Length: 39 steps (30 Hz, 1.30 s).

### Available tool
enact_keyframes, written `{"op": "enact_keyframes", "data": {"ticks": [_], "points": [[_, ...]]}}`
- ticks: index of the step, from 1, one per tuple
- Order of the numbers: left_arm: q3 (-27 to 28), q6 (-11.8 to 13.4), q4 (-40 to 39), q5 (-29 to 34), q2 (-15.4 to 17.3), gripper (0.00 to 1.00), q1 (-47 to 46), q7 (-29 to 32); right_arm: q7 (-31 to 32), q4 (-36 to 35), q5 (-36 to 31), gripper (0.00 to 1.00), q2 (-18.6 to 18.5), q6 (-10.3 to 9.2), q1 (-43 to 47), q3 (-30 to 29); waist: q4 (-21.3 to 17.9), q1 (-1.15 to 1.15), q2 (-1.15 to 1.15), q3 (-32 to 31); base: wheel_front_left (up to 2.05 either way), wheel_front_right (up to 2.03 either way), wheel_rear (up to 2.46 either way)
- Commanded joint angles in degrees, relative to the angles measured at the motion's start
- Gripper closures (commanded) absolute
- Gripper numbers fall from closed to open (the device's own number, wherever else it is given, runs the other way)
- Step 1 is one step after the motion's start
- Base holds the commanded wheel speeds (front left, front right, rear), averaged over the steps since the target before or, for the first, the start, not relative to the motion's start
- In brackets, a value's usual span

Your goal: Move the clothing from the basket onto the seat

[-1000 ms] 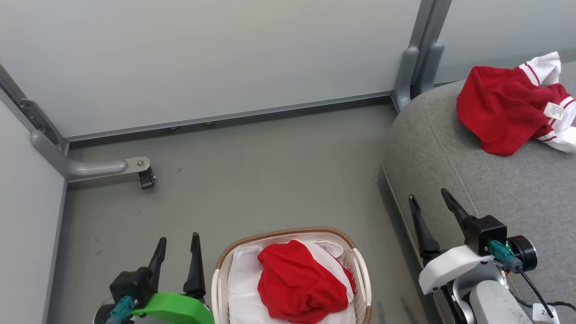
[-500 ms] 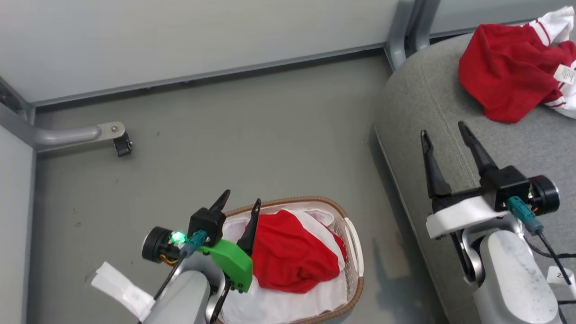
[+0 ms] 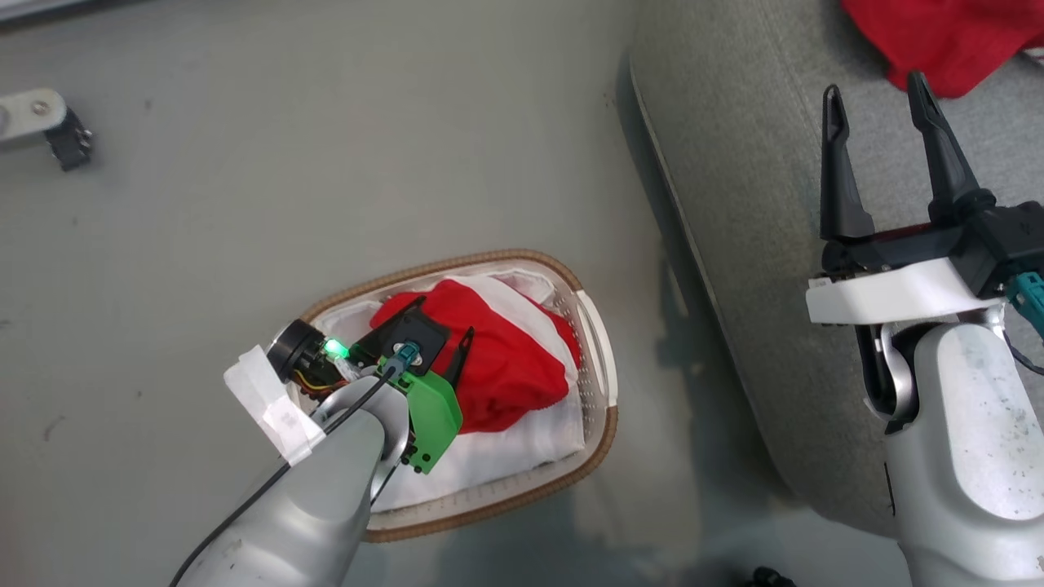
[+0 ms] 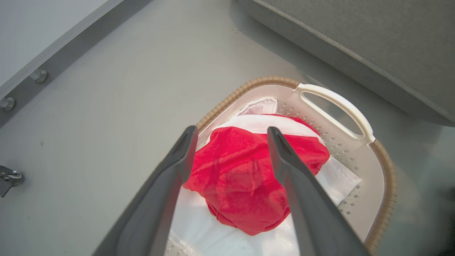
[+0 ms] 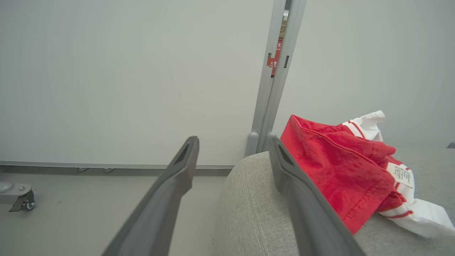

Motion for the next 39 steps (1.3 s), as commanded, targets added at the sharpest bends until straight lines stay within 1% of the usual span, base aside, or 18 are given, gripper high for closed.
{"op": "enact_keyframes", "data": {"ticks": [1,6,12,17,21,26,27,28,29,30,35,39], "points": [[-0.6,-0.1,1.3,0.8,0.5,0.0,-2.2,0.1,0.0,-0.5,0.5,0.0,0.0,-0.08,-1.5,0.4,-6.6,-0.01,0.0,12.2,0.0,0.0,0.0],[-3.6,-0.1,6.0,1.8,0.5,0.0,-5.9,0.6,0.0,-0.9,2.0,0.0,0.0,-0.08,-4.3,2.2,-8.8,-0.01,0.0,18.3,0.0,0.0,0.0],[-7.3,-0.2,9.0,2.3,0.5,0.0,-8.0,0.5,0.0,-1.9,3.4,0.0,0.0,-0.08,-6.5,3.4,-10.3,-0.01,0.0,22.6,0.0,0.0,0.0],[-10.0,-0.2,9.7,0.9,0.5,0.0,-9.2,0.3,0.0,-2.4,4.0,0.0,0.0,-0.08,-7.4,4.0,-10.7,-0.01,0.0,24.4,0.0,0.0,0.0],[-11.2,-0.2,11.1,1.0,0.9,0.0,-11.3,0.4,0.0,-2.9,4.5,0.0,0.0,-0.08,-8.1,4.8,-10.9,-0.01,0.0,25.3,0.0,0.0,0.0],[-11.5,0.4,13.1,0.9,1.7,0.0,-13.2,3.1,0.0,-3.0,5.1,0.0,0.0,-0.08,-8.6,5.6,-11.2,-0.01,0.0,26.0,0.0,0.0,0.0],[-11.4,0.6,13.3,0.7,1.7,0.11,-13.4,3.3,0.0,-3.0,5.2,0.0,0.0,-0.08,-8.6,5.8,-11.2,-0.01,0.0,26.0,0.0,0.0,0.0],[-11.3,0.7,13.4,0.4,1.6,0.51,-13.6,3.3,0.0,-3.0,5.2,0.0,0.0,-0.08,-8.6,5.9,-11.1,-0.01,0.0,26.1,0.0,0.0,0.0],[-11.2,0.8,13.5,0.2,1.6,0.79,-13.6,3.1,0.0,-2.9,5.2,0.0,0.0,-0.08,-8.6,6.0,-11.1,-0.01,0.0,26.0,0.0,0.0,0.0],[-11.2,0.7,13.6,0.1,1.6,1.0,-13.7,2.9,0.0,-2.9,5.2,0.0,0.0,-0.08,-8.6,6.0,-10.9,-0.01,0.0,25.9,0.0,0.0,0.0],[-11.1,0.6,13.2,-0.8,1.1,1.0,-12.7,0.7,0.0,-2.0,4.3,0.0,0.0,-0.08,-8.1,6.0,-9.7,-0.01,0.0,24.4,0.0,0.0,0.0],[-11.1,0.4,12.0,-1.7,0.9,1.0,-11.5,-1.1,0.0,-0.9,3.3,0.0,-0.1,-0.08,-7.7,6.0,-8.4,-0.01,0.0,21.9,0.0,0.0,0.0]]}}
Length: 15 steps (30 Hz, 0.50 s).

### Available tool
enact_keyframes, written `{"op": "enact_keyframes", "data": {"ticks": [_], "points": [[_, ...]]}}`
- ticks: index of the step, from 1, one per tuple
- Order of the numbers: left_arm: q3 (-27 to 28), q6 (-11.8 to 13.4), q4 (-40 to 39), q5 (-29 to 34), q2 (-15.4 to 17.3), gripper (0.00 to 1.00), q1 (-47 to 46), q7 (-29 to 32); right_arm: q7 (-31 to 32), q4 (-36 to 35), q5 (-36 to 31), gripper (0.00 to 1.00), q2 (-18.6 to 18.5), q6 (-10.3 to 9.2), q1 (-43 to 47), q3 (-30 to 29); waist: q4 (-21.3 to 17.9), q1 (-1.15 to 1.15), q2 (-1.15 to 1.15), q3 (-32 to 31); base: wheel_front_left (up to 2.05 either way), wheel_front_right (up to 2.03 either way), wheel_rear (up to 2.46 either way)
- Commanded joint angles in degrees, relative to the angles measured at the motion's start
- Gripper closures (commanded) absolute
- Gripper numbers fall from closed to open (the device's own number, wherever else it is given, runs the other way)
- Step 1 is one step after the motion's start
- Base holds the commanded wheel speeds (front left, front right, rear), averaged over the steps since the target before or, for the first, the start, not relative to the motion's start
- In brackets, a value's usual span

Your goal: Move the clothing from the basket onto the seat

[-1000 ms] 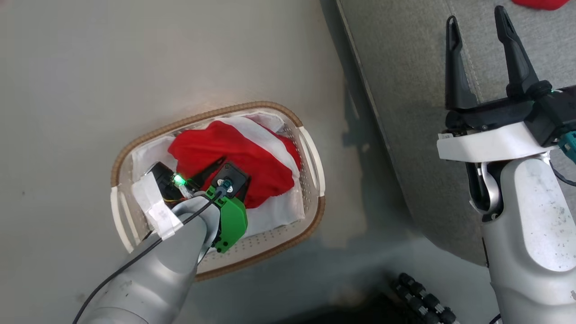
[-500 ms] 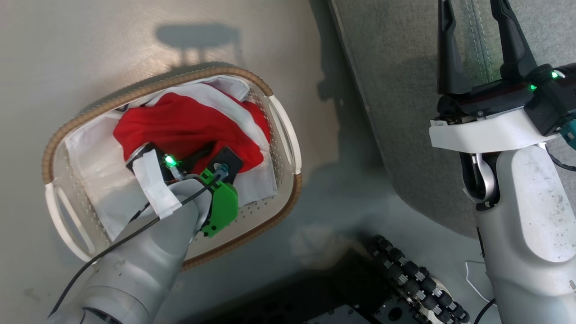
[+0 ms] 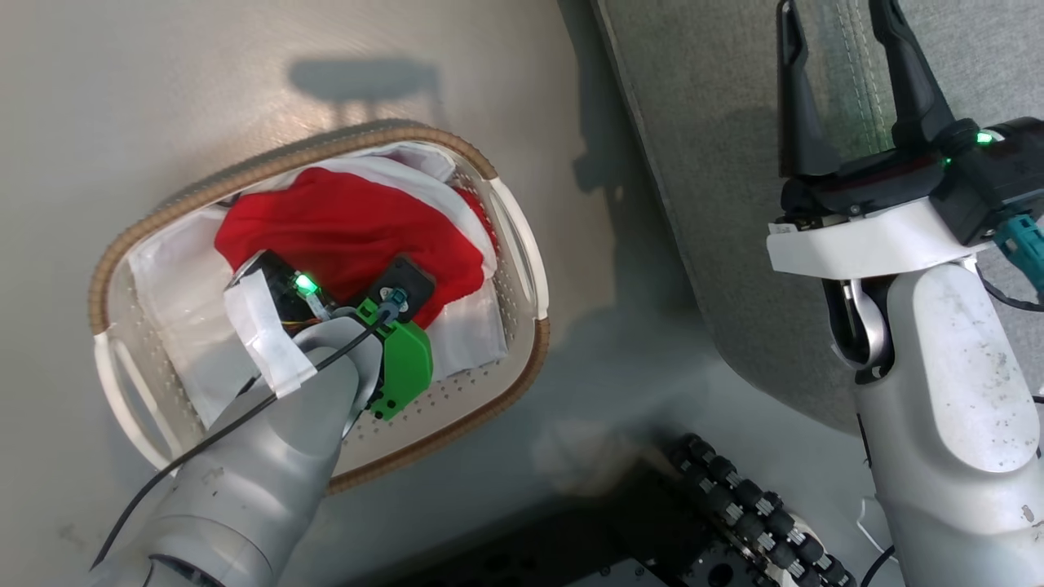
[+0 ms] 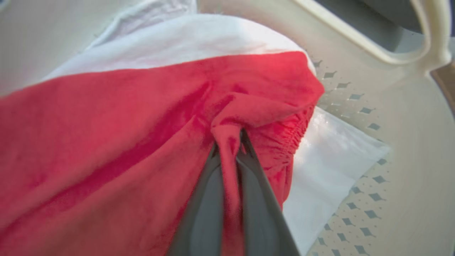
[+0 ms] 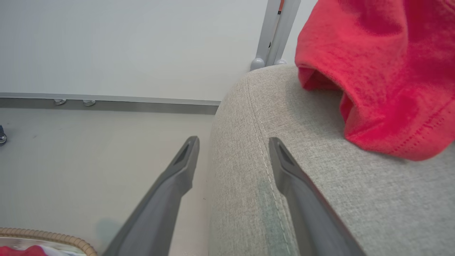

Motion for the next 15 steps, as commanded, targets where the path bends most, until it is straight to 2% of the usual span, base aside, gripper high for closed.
{"op": "enact_keyframes", "data": {"ticks": [1,7,9,15], "points": [[0.3,-0.1,-0.6,-0.7,0.0,1.0,1.2,-0.6,0.0,0.6,-0.6,0.0,-0.1,-0.08,0.5,0.0,1.7,-0.01,0.0,-2.7,0.0,0.0,0.0],[1.9,-0.3,-6.3,-2.9,1.5,1.0,3.6,-1.5,0.0,3.1,-2.3,0.0,-0.2,-0.08,2.8,-0.6,4.5,-0.01,0.0,-9.2,0.0,0.0,0.0],[3.1,-0.3,-11.9,-3.8,3.1,1.0,6.0,-1.5,0.0,4.6,-3.3,0.0,-0.2,-0.08,4.7,-1.1,6.1,-0.01,0.0,-13.7,0.0,0.0,0.0],[3.9,-0.4,-21.1,-4.3,5.8,1.0,10.3,-1.5,0.0,7.7,-4.6,0.0,-0.2,-0.08,9.3,-2.0,9.3,-0.01,0.0,-23.3,0.0,0.0,0.0]]}}
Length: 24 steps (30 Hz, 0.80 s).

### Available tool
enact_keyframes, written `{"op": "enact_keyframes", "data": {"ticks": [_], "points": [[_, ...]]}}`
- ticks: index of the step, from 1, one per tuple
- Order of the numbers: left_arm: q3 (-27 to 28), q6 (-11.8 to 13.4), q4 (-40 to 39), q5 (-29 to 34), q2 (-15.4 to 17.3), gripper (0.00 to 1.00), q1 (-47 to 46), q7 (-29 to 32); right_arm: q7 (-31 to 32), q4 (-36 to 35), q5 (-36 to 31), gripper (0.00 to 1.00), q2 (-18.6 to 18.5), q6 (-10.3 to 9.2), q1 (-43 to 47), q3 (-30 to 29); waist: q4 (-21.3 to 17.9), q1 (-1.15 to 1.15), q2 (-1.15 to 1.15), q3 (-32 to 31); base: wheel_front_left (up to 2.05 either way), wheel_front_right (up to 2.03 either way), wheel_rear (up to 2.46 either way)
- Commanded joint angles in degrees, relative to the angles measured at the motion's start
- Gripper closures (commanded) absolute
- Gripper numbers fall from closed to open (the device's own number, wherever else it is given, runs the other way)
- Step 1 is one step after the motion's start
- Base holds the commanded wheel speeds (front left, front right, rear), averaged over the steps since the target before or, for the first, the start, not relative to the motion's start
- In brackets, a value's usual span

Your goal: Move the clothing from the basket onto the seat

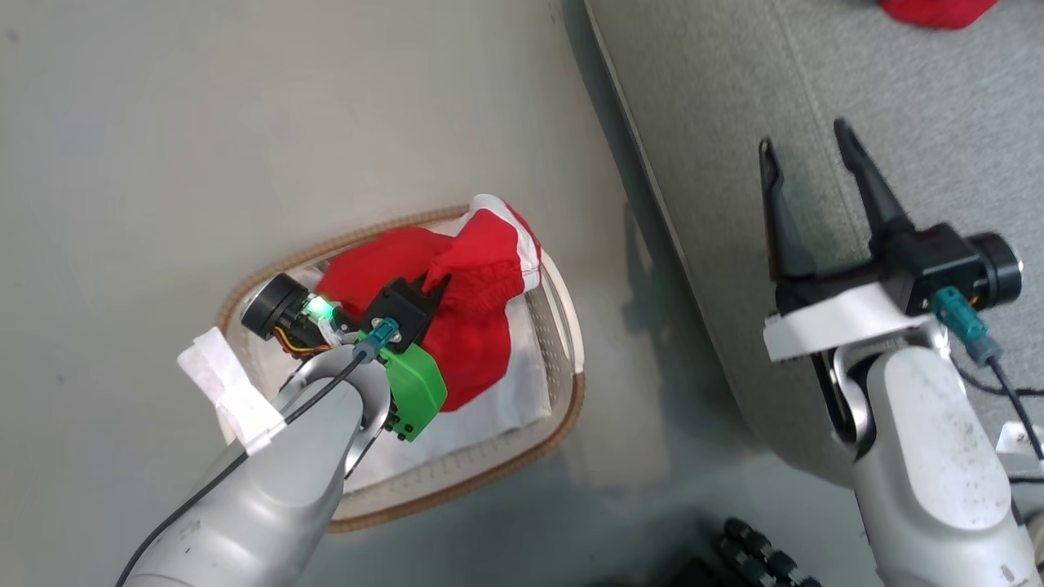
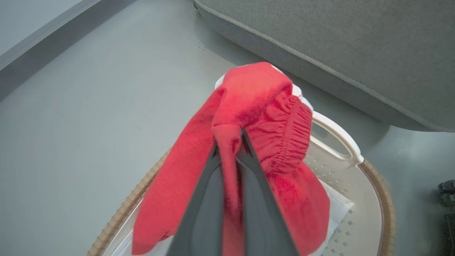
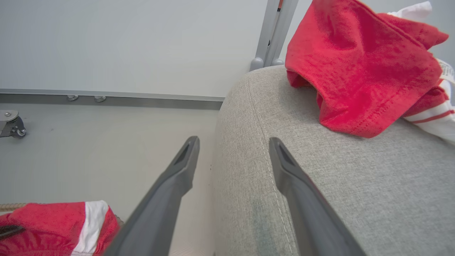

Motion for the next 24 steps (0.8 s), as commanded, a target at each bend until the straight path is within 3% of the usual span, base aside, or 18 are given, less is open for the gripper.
{"op": "enact_keyframes", "data": {"ticks": [1,14,24], "points": [[0.1,-0.2,-1.6,-0.2,0.8,1.0,1.4,-0.2,0.0,0.7,-0.3,0.0,-0.2,-0.08,1.8,-0.3,4.9,0.0,0.0,-10.3,0.0,0.0,0.0],[0.9,-0.3,-15.9,-1.1,6.5,1.0,3.3,0.5,0.0,4.9,-2.0,0.0,-0.2,-0.08,11.1,-0.9,8.1,0.0,0.0,-28.5,0.0,0.0,0.0],[3.7,-0.1,-26.1,-3.3,11.0,1.0,-0.8,6.4,0.0,6.2,-1.0,0.0,-0.2,-0.08,13.7,1.4,7.8,0.0,0.0,-35.4,0.0,0.0,0.0]]}}
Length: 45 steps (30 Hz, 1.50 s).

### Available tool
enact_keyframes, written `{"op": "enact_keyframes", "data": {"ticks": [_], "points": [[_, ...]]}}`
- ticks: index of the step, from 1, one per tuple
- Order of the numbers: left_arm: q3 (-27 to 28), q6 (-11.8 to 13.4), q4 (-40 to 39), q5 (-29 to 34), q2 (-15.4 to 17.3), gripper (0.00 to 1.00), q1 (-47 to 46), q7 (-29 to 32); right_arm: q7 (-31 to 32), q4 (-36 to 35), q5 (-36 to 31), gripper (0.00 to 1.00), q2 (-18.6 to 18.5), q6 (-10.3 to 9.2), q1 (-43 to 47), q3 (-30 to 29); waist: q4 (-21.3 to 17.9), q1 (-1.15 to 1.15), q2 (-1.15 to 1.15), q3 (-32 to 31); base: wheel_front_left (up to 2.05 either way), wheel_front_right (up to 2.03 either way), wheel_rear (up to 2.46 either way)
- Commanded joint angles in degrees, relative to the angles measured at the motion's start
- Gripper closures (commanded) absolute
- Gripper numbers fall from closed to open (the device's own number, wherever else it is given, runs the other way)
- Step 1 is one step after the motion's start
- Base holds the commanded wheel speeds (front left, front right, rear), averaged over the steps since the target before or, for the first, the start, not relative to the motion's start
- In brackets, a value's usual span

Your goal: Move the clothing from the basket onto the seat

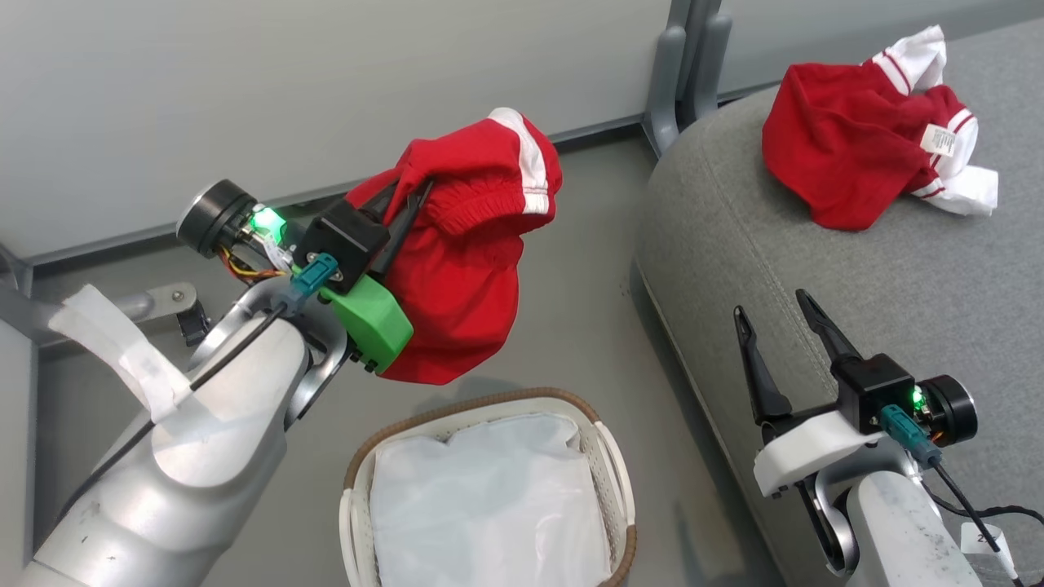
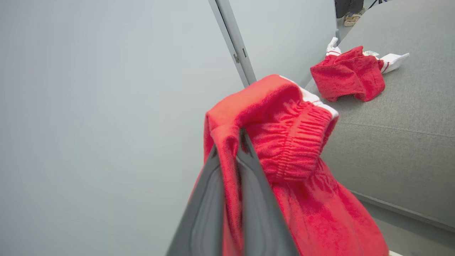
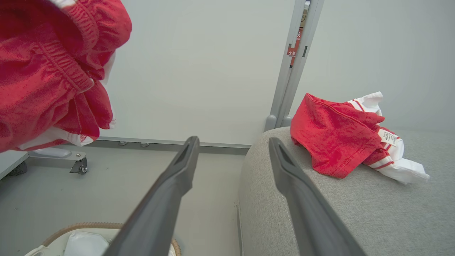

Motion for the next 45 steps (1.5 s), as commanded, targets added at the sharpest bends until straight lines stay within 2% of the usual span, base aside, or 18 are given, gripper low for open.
{"op": "enact_keyframes", "data": {"ticks": [1,8,21,26,36,37,39,45], "points": [[0.4,0.1,-1.0,-0.5,0.5,1.0,-0.9,0.6,0.0,0.2,0.1,0.0,-0.2,-0.08,1.0,0.3,1.3,0.01,0.0,-4.9,0.0,0.0,0.0],[1.1,0.3,-4.5,-1.9,1.0,1.0,-2.8,4.0,0.0,0.2,1.0,0.0,-0.2,-0.08,-1.3,3.8,1.0,0.01,0.0,-5.8,0.0,0.0,0.0],[-1.7,0.2,-6.2,-2.5,-1.7,1.0,-3.4,5.5,0.0,-0.1,7.8,0.0,-0.2,-0.08,-10.4,15.0,1.8,0.01,0.0,-5.9,0.0,0.0,0.0],[-3.8,0.0,-7.3,-2.8,-2.8,1.0,-2.6,5.9,0.0,1.9,6.4,0.0,-0.2,-0.08,-14.5,16.0,3.0,0.01,0.0,-5.9,0.0,0.0,0.0],[-7.6,0.0,-10.9,-3.6,-3.7,1.0,0.8,5.5,0.0,5.8,2.1,0.0,-0.2,-0.08,-19.8,14.0,5.0,0.01,0.0,-6.0,0.0,0.0,0.0],[-7.9,0.0,-11.3,-3.7,-3.7,1.0,1.2,5.5,0.0,6.6,1.8,0.21,-0.2,-0.08,-20.0,14.0,5.2,0.01,0.0,-6.1,0.0,0.0,0.0],[-8.2,0.3,-12.0,-4.0,-3.8,1.0,2.1,5.3,0.0,7.6,1.7,1.0,-0.2,-0.08,-20.5,14.1,5.5,0.01,0.0,-6.1,0.0,0.0,0.0],[-7.7,2.0,-12.0,-5.9,-4.0,1.0,5.5,4.3,0.0,8.0,1.7,1.0,-0.2,-0.08,-20.8,13.7,5.7,0.01,0.0,-5.8,0.0,0.0,0.0]]}}
